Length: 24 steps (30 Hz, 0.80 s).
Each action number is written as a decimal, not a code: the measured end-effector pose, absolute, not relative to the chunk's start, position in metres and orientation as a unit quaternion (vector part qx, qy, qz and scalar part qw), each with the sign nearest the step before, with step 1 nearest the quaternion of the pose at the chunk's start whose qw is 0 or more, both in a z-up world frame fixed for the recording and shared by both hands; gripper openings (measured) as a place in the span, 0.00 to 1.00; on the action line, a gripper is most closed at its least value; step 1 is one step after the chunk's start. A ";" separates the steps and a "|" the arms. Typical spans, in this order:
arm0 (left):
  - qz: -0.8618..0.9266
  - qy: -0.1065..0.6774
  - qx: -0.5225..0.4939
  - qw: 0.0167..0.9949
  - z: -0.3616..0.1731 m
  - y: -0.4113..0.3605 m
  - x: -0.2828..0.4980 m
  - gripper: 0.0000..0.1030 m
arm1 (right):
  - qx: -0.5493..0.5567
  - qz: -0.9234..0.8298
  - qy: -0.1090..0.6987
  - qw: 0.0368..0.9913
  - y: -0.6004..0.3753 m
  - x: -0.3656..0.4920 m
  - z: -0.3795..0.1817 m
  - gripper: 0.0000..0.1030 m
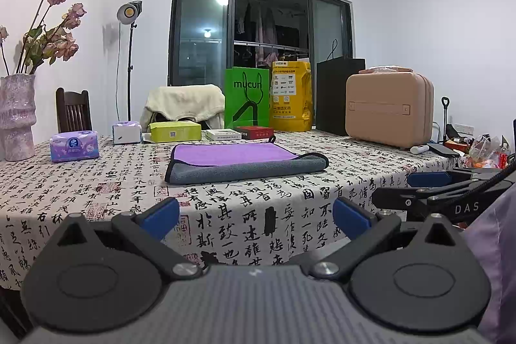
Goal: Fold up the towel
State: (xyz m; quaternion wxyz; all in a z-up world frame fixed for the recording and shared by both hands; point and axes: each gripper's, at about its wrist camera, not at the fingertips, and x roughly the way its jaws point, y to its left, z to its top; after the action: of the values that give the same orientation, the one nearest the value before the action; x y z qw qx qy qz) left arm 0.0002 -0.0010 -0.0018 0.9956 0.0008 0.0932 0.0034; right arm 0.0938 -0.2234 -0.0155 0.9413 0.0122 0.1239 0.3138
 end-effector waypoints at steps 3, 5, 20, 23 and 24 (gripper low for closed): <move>0.003 0.093 0.001 0.996 -0.002 -0.001 0.000 1.00 | 0.012 0.313 0.124 0.941 -0.223 0.094 -0.016 1.00; 0.003 0.093 0.001 0.996 -0.002 -0.001 0.000 1.00 | 0.012 0.313 0.124 0.942 -0.223 0.094 -0.016 1.00; 0.003 0.094 0.000 0.996 -0.002 0.000 0.001 1.00 | 0.011 0.309 0.126 0.943 -0.221 0.094 -0.016 1.00; 0.003 0.094 0.000 0.996 -0.002 0.000 0.001 1.00 | 0.011 0.309 0.126 0.943 -0.221 0.094 -0.015 1.00; 0.003 0.094 0.000 0.996 -0.002 0.000 0.001 1.00 | 0.011 0.309 0.126 0.943 -0.221 0.094 -0.015 1.00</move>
State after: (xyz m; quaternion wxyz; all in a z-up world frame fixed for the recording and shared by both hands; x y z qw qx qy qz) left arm 0.0008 0.0001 -0.0019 0.9956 0.0001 0.0941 0.0027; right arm 0.0943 -0.2208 -0.0154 0.9427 0.0107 0.1256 0.3089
